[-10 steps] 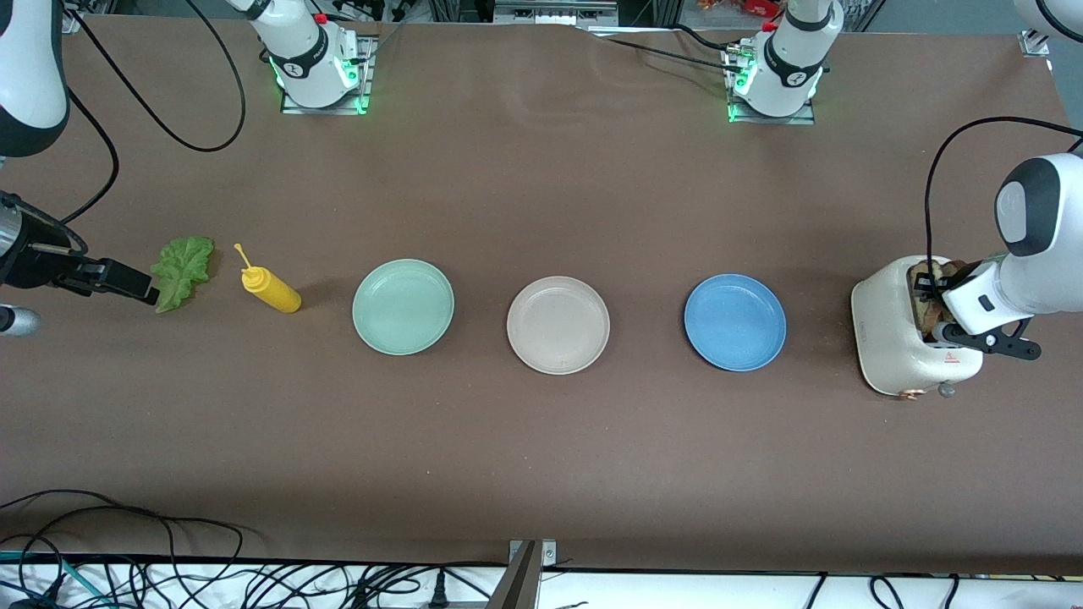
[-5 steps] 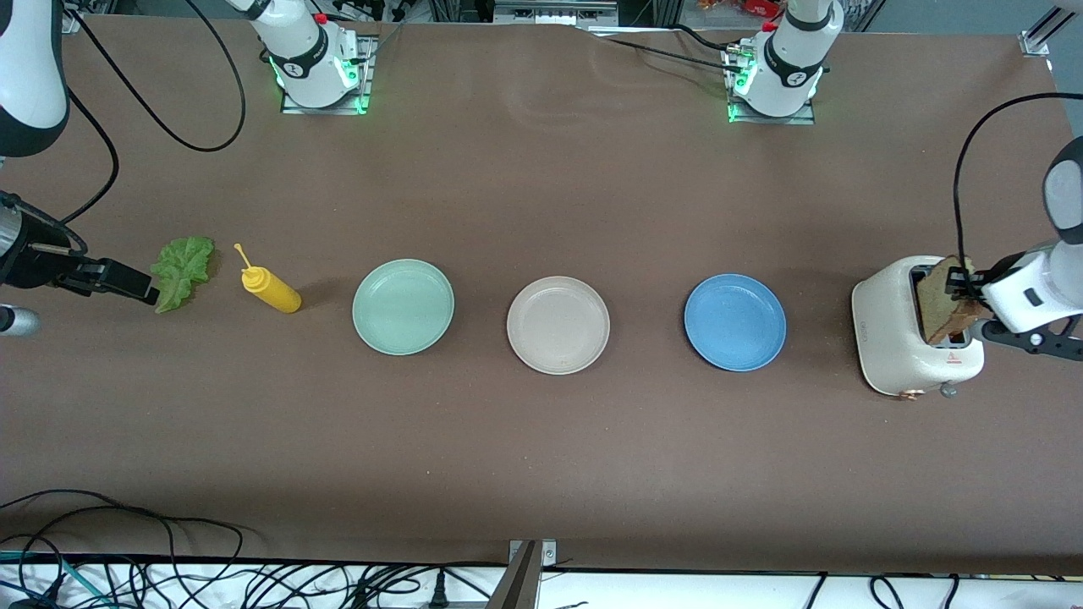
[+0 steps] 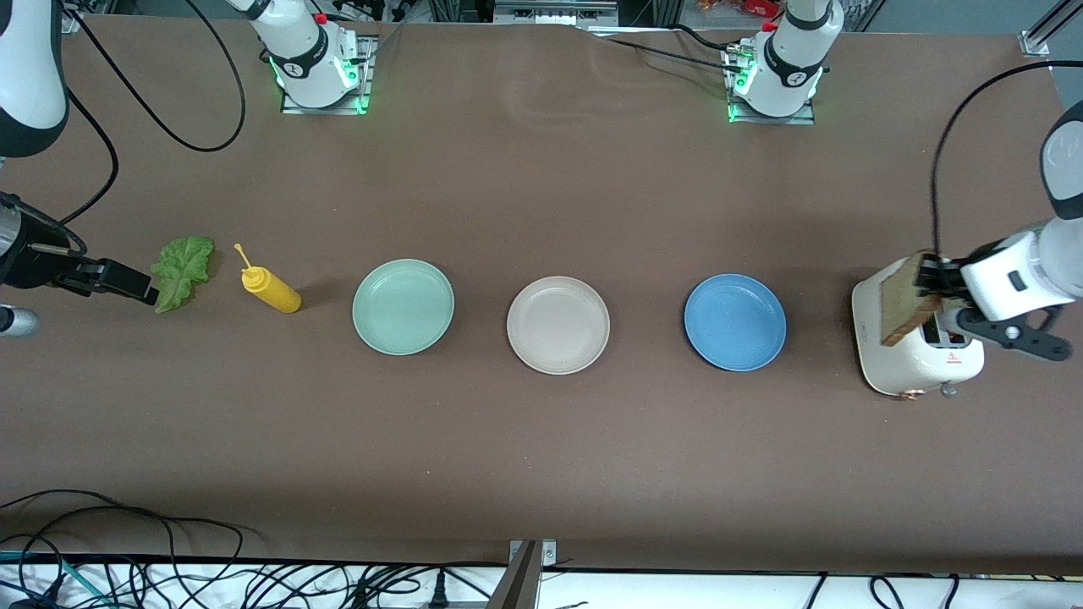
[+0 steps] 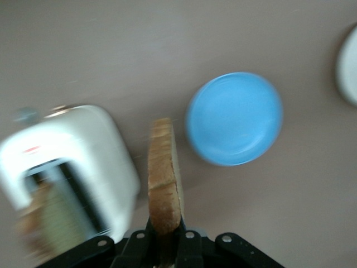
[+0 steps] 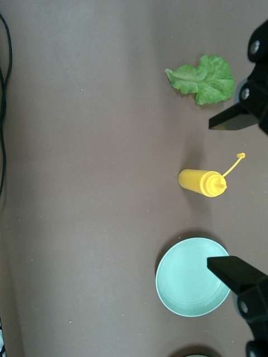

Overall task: Make sandwich on beige plate with both arms
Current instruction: 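Lift the toast slice out with the left gripper toward the beige plate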

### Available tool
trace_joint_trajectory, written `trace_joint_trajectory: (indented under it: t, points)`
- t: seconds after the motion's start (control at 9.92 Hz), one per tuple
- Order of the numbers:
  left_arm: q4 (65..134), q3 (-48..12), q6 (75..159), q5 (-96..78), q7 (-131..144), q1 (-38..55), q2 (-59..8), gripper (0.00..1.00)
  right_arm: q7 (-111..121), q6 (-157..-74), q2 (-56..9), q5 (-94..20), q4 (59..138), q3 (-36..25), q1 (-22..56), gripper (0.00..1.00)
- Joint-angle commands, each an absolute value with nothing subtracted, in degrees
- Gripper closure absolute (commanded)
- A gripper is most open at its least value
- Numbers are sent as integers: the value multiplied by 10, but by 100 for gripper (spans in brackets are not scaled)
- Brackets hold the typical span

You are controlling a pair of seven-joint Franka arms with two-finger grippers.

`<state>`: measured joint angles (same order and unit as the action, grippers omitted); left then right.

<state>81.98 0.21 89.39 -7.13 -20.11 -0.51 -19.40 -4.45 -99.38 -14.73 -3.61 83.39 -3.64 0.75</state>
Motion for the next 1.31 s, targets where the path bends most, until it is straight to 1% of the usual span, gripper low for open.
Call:
trace_joint_trajectory:
  t: [0.0,0.2,0.3,0.4,0.6,0.71,0.81,0.91,1.01,1.21]
  points:
    - [801,4,882,-207,-98,34,-241,100,-35,-992,-144,-45,836,-36,4,0]
    - [789,4,902,-281,47,109,-286,100,-35,-993,-144,-45,836,-36,4,0]
    - [779,4,937,-287,54,136,-315,100,-35,-993,-144,-45,836,-36,4,0]
    - [770,4,950,-332,49,148,-344,100,-35,-993,-144,-44,836,-36,2,0]
    - [743,4,966,-477,39,150,-404,100,-35,-991,-145,-35,836,-36,-2,0]
    - [736,4,975,-527,-2,157,-423,100,-38,-992,-150,-37,833,-39,-11,0]
    - [737,4,995,-593,-31,167,-443,100,-34,-992,-157,-37,831,-39,-29,0]
    - [735,4,1019,-625,-70,179,-461,100,-33,-996,-165,-38,831,-40,-32,0]
    - [736,4,1046,-626,-123,191,-473,100,-15,-998,-172,-40,831,-40,-49,0]
    - [735,4,1063,-626,-194,199,-494,100,-10,-1004,-181,-40,831,-40,-57,0]
